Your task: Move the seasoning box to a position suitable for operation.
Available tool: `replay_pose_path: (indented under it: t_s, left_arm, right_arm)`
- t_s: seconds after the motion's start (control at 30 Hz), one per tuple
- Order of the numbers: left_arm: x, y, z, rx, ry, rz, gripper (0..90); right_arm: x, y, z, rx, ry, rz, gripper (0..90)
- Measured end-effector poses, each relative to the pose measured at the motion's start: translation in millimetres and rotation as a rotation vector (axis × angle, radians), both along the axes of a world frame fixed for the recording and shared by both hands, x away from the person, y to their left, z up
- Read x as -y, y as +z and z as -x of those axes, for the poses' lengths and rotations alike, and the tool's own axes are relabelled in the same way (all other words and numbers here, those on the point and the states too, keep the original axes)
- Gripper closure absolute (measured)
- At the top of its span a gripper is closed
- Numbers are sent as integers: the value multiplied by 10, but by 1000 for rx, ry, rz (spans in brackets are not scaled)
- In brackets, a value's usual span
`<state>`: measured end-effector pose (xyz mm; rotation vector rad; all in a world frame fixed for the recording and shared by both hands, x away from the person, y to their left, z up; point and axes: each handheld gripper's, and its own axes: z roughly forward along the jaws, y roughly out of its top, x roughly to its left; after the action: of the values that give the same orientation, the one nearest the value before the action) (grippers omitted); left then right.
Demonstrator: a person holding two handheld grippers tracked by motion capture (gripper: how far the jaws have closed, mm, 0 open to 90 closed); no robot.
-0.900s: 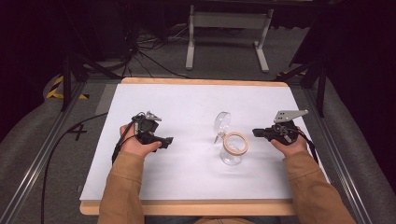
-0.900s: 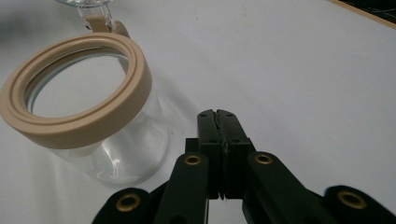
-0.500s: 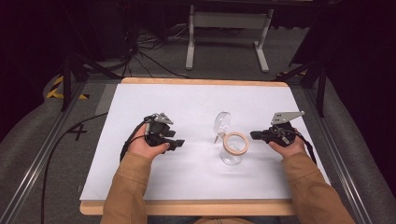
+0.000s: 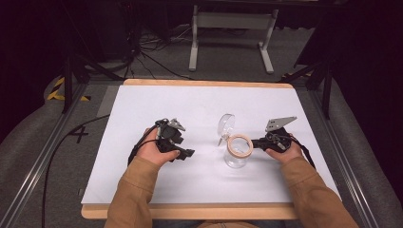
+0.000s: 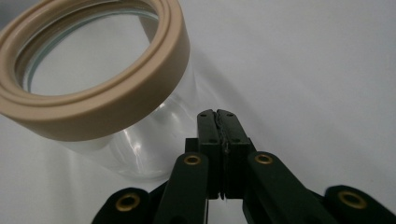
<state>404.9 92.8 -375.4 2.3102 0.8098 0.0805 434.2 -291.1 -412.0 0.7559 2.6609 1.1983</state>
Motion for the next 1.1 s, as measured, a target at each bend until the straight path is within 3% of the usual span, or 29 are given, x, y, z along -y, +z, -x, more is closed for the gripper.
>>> replay_pose_path:
  t_s: [0.47, 1.1]
  left_arm:
    - [-10, -3, -25, 0, 7, -3, 322]
    - [163, 26, -125, 15, -39, 16, 322]
  right_arm:
    - [-39, -41, 14, -23, 36, 12, 894]
    - [-237, -48, 336, -30, 156, 64, 894]
